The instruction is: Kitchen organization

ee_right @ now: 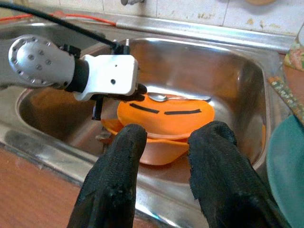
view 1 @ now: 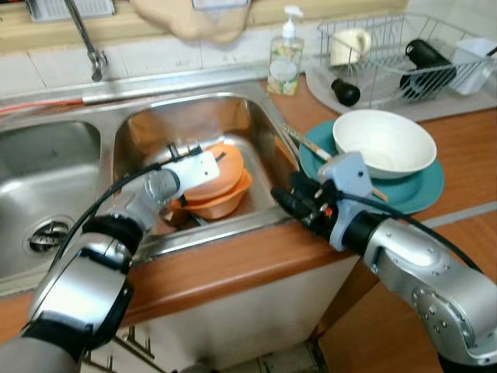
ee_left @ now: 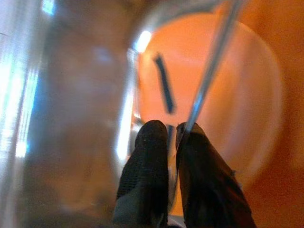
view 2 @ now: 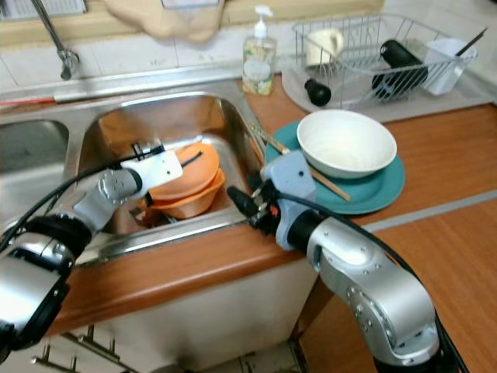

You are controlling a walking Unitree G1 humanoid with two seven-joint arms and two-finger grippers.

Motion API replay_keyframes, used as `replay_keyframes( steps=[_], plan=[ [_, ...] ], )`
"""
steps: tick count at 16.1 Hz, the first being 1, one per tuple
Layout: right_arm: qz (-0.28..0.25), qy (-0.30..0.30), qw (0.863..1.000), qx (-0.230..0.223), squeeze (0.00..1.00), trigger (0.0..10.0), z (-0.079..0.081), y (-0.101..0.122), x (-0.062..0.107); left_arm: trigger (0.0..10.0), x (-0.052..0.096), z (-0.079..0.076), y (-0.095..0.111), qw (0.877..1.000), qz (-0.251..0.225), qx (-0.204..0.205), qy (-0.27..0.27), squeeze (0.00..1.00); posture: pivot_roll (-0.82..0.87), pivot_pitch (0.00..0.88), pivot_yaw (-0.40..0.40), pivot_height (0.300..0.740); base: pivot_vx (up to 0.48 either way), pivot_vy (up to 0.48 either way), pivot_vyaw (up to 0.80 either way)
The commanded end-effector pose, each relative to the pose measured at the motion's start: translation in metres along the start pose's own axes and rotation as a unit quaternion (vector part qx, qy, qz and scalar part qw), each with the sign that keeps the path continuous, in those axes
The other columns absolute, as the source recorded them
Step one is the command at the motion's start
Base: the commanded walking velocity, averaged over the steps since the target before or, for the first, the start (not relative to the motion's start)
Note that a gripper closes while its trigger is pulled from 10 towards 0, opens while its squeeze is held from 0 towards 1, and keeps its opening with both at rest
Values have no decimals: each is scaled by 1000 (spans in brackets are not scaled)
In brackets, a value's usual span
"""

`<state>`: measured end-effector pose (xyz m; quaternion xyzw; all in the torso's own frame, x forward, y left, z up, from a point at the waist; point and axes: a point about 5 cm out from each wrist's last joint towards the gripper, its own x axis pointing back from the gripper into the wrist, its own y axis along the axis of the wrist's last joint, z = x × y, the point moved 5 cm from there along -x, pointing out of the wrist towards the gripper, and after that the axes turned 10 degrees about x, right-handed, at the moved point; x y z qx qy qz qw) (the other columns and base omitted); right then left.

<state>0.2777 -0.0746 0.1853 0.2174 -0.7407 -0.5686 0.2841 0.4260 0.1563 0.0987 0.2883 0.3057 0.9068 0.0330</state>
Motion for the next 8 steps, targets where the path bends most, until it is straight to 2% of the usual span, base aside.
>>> replay_keyframes(
  steps=[1, 4, 7, 8],
  plan=[
    [-2, 6, 1000, 9, 0, 10000, 3, 3, 2, 10000, -1, -5, -4, 1000, 17, 1, -22, 1000, -218, 0, 39, 740, 0, 0, 0],
    [2, -4, 1000, 11, 0, 10000, 1, 1, 3, 10000, -1, -14, -14, 998, 36, 4, -47, 1000, -221, 0, 46, 740, 0, 0, 0],
    [-2, -18, 1000, 15, 0, 10000, -3, 2, 3, 10000, -1, -13, -13, 999, 30, -1, -42, 1000, -220, 0, 46, 740, 0, 0, 0],
    [-9, -34, 999, 14, 0, 10000, -9, 5, 3, 10000, -1, -9, -8, 1000, 15, 0, -27, 733, -220, 0, 50, 740, 0, 0, 0]
  ],
)
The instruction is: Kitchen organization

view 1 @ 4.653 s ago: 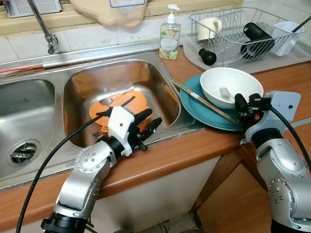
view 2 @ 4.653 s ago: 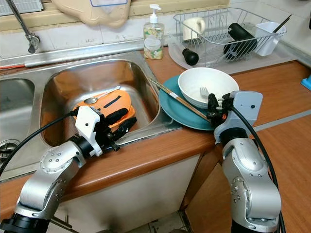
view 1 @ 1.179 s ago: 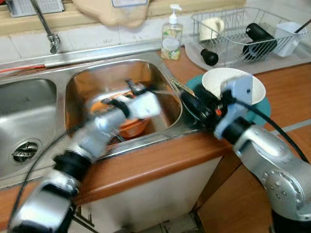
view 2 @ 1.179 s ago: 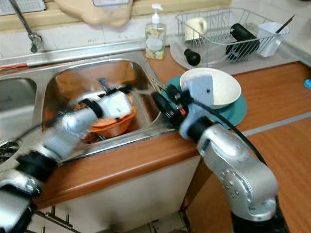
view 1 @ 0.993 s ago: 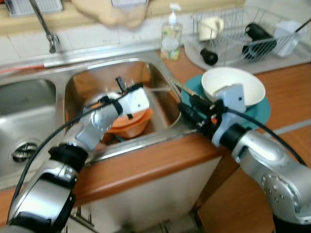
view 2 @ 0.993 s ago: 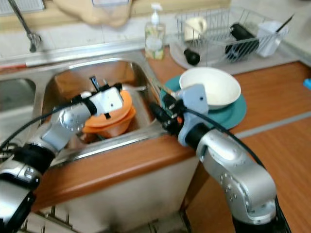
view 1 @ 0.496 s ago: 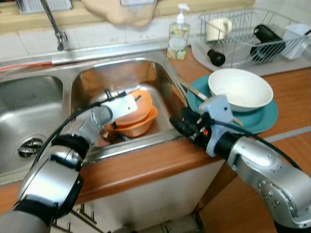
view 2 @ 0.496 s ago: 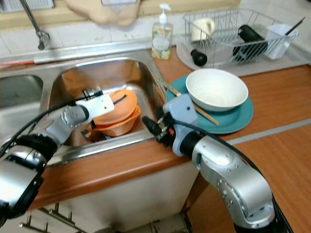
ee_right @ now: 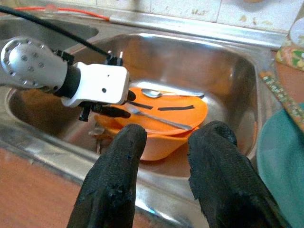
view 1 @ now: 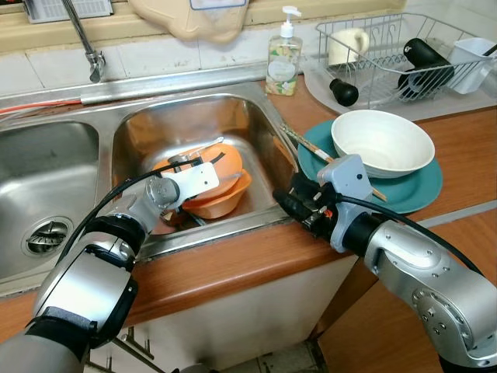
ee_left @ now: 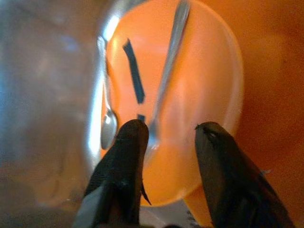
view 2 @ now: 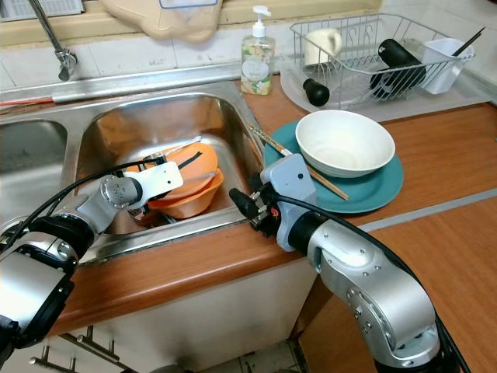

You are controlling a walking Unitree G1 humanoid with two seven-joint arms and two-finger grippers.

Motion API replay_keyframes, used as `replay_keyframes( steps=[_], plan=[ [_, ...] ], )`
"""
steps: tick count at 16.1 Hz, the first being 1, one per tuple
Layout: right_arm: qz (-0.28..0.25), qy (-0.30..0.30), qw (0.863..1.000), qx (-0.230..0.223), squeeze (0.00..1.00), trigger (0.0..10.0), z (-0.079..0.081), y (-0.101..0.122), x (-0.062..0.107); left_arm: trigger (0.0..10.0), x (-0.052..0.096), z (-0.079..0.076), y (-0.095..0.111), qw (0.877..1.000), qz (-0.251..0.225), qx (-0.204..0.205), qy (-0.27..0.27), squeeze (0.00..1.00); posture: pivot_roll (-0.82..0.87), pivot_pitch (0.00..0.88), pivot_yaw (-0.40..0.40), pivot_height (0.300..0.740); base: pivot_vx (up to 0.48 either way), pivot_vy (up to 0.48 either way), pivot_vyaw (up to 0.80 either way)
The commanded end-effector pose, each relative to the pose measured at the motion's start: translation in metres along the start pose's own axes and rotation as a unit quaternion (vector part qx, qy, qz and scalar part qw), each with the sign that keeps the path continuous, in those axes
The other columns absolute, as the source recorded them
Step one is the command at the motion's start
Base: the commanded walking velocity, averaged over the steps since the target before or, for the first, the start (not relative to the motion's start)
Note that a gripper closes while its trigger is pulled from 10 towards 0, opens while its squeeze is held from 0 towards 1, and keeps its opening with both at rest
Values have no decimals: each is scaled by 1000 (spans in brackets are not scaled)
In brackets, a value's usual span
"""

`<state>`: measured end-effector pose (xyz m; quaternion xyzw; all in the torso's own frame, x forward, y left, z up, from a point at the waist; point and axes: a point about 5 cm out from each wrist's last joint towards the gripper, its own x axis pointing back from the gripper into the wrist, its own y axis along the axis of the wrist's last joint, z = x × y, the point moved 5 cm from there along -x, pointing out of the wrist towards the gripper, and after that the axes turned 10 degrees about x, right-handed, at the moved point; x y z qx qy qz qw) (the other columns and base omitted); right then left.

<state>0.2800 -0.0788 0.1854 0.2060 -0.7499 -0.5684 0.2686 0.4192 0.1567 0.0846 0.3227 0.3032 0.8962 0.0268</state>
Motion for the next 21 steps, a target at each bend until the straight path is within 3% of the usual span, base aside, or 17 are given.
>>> replay_keyframes(
  steps=[1, 3, 4, 5, 6, 8, 11, 14, 15, 16, 17, 18, 19, 20, 21],
  plan=[
    [-18, -36, 999, 11, 0, 10000, -12, 9, 3, 10000, 2, 9, 8, 999, -29, 18, 22, 0, -220, 0, 50, 740, 0, 0, 0],
    [-33, -89, 995, 4, 0, 10000, -31, 15, 5, 10000, 6, 20, 26, 991, -96, 80, 56, 0, -217, 0, 50, 740, 0, 0, 0],
    [-42, -113, 993, -4, 51, 10000, -40, 18, 7, 10000, 8, 23, 32, 984, -123, 111, 65, 0, -214, 0, 47, 740, 0, 0, 0],
    [-51, -146, 988, -14, 973, 10000, -54, 22, 10, 10000, 13, 27, 38, 974, -159, 146, 73, 0, -211, 0, 45, 740, 0, 0, 0],
    [-54, -164, 985, -20, 1000, 10000, -62, 23, 12, 10000, 16, 29, 42, 967, -181, 162, 76, 0, -209, 0, 43, 740, 0, 0, 0],
    [-43, -207, 977, -31, 1000, 10000, -86, 19, 17, 10000, 28, 27, 53, 948, -247, 189, 65, 0, -195, 0, 29, 740, 0, 0, 0],
    [14, -281, 958, -61, 1000, 10000, -124, -2, 27, 10000, 48, 22, 62, 924, -312, 218, 49, 0, -179, 0, 12, 740, 0, 0, 0],
    [35, -330, 939, -86, 1000, 10000, -153, -9, 39, 10000, 59, 12, 64, 914, -335, 228, 30, 0, -177, 0, 17, 740, 0, 0, 0],
    [41, -345, 933, -96, 710, 10000, -165, -9, 46, 10000, 66, 7, 64, 907, -345, 242, 19, 0, -180, 0, 22, 740, 0, 0, 0],
    [46, -354, 928, -110, 0, 10000, -174, -10, 51, 10000, 72, 3, 65, 901, -353, 252, 11, 753, -180, 0, 22, 740, 0, 0, 0],
    [61, -363, 920, -133, 0, 10000, -183, -15, 57, 10000, 79, -3, 66, 898, -357, 256, -5, 1000, -181, 0, 22, 740, 0, 0, 0],
    [67, -366, 918, -139, 0, 10000, -185, -17, 59, 10000, 81, -5, 66, 898, -357, 257, -10, 1000, -181, 0, 22, 740, 0, 0, 0],
    [96, -368, 911, -160, 0, 10000, -192, -28, 64, 10000, 86, -9, 65, 898, -357, 257, -16, 180, -180, 0, 18, 740, 0, 0, 0],
    [108, -362, 909, -176, 0, 10000, -194, -34, 65, 10000, 89, -11, 65, 898, -356, 258, -18, 0, -178, 0, 14, 740, 0, 0, 0],
    [118, -354, 908, -190, 0, 10000, -193, -38, 64, 10000, 91, -14, 65, 897, -355, 262, -21, 0, -178, 0, 14, 740, 0, 0, 0]
  ],
)
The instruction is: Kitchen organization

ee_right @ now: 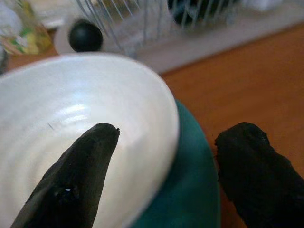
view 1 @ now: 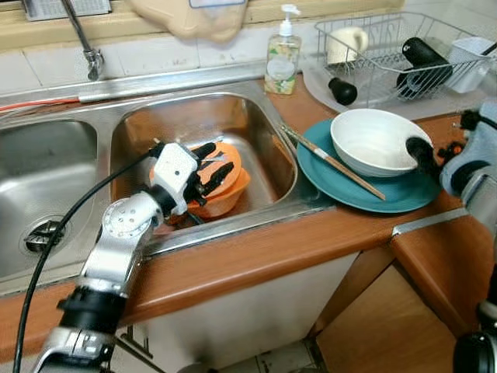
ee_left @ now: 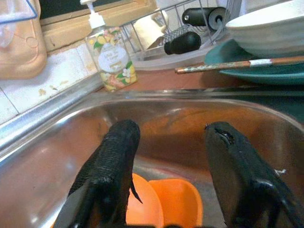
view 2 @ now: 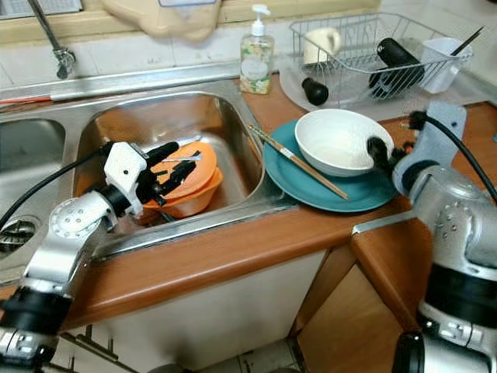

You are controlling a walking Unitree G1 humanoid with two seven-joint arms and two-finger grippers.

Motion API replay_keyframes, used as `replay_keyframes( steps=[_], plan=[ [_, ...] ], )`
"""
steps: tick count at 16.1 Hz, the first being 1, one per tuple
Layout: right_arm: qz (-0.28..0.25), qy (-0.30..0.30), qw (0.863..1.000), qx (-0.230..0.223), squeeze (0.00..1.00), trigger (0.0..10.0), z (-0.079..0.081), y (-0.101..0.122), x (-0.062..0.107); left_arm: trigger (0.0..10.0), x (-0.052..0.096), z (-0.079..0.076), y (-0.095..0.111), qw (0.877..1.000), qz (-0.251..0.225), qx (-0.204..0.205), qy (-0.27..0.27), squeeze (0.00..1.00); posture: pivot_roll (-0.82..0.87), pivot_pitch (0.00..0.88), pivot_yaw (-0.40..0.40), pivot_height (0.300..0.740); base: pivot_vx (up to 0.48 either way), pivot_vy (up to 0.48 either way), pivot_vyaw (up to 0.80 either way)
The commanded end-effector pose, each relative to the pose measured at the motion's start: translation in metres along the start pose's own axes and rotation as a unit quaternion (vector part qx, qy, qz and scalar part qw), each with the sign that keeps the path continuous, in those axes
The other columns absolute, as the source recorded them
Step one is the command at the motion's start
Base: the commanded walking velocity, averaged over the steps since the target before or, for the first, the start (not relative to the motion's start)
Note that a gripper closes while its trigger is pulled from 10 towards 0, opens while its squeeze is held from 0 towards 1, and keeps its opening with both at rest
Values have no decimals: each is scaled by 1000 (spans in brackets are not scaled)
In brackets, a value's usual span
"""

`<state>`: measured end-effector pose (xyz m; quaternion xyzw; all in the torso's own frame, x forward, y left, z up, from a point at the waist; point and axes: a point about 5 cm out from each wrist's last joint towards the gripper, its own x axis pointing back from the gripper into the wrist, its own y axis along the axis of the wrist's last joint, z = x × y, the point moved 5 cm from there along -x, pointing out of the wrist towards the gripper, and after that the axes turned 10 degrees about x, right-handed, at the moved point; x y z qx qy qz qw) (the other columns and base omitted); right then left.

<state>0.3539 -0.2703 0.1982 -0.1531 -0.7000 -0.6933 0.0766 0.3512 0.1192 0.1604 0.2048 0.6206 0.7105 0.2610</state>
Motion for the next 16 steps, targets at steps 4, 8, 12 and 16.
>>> replay_keyframes(
  steps=[4, 8, 12, 16],
  plan=[
    [40, 40, 997, -61, 0, 0, 8, -8, -6, 10000, 6, -8, 7, 1000, 1, 16, 1, 0, -173, 0, 2, 740, 0, 0, 0],
    [54, 65, 990, -111, 0, 0, 12, -10, -8, 10000, 7, -12, 7, 1000, 6, 20, -4, 0, -171, 0, -1, 740, 0, 0, 0],
    [64, 64, 987, -131, 0, 0, 10, -13, -8, 10000, 7, -16, 9, 1000, 9, 21, -6, 0, -174, 0, 5, 740, 0, 0, 0],
    [66, 60, 987, -137, 0, 0, 9, -15, -8, 10000, 5, -18, 9, 1000, 11, 19, -9, 0, -175, 0, 8, 740, 0, 0, 0]
  ],
)
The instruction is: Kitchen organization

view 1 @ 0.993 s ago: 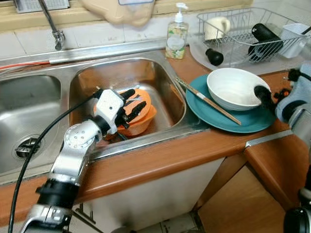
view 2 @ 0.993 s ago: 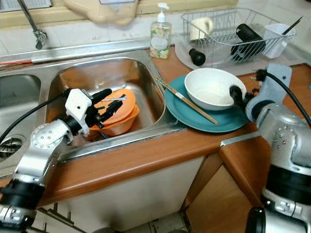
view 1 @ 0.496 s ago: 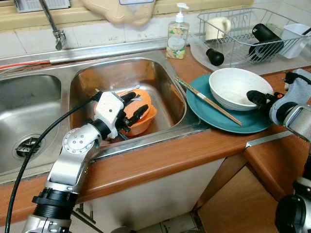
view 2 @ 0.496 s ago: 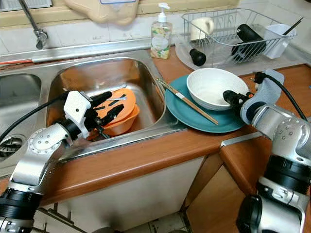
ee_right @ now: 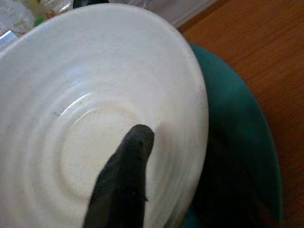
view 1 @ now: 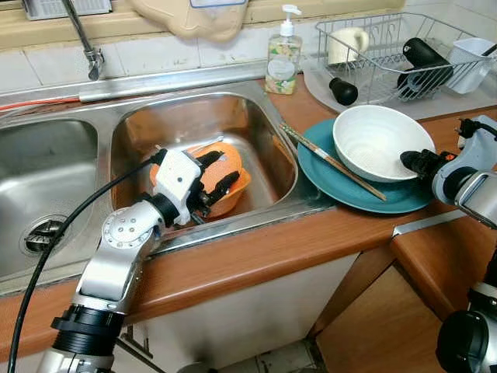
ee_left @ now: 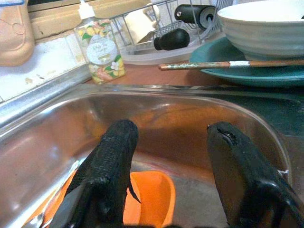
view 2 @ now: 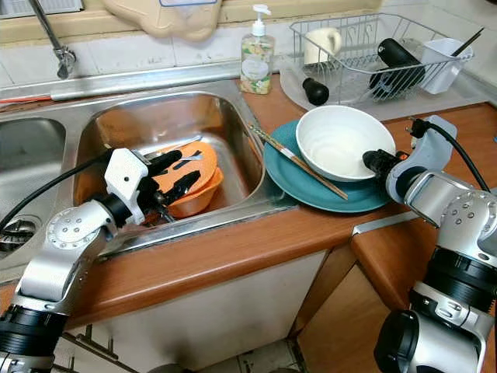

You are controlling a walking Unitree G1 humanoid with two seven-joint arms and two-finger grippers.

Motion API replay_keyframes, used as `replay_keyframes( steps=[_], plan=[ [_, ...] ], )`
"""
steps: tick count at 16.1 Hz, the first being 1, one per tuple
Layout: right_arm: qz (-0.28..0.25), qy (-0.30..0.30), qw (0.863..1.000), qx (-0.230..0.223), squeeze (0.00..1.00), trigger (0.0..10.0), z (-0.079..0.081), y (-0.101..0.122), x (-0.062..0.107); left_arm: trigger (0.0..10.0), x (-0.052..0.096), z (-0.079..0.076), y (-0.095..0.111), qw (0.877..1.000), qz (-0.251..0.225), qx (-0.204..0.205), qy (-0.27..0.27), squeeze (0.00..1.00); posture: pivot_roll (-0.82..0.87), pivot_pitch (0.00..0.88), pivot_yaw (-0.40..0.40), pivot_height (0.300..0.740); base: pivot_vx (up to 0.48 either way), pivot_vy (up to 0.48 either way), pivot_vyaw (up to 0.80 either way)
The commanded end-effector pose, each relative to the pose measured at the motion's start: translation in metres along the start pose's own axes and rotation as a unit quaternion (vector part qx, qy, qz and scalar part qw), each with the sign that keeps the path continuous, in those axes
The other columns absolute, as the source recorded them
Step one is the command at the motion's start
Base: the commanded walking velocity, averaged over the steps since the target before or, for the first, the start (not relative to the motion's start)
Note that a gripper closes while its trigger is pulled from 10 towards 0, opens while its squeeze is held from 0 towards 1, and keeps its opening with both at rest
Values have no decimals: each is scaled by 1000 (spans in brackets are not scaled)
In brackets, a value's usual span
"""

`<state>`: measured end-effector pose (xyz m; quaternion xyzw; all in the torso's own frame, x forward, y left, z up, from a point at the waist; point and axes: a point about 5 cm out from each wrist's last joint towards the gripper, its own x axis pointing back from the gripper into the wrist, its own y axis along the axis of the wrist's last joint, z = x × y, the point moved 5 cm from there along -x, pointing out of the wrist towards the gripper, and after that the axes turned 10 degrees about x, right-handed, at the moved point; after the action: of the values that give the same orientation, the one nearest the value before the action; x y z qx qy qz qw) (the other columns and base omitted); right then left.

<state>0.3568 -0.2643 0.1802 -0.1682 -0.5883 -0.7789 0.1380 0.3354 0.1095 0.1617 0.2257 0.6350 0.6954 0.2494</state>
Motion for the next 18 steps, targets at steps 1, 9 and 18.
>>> replay_keyframes(
  steps=[1, 9, 18],
  plan=[
    [3, 3, 1000, -8, 0, 0, 2, 1, -1, 10000, -1, -1, 5, 1000, -3, -8, -2, 0, -175, 0, 9, 740, 0, 0, 0],
    [-5, -6, 1000, -13, 0, 0, 1, 3, -2, 10000, -4, -3, 8, 1000, -7, -7, -4, 0, -173, 0, 12, 740, 0, 0, 0],
    [-155, 58, 986, 1, 0, 0, 32, 60, 14, 10000, -14, 0, 23, 999, -40, 18, 7, 0, -170, 0, 18, 740, 0, 0, 0]
  ],
)
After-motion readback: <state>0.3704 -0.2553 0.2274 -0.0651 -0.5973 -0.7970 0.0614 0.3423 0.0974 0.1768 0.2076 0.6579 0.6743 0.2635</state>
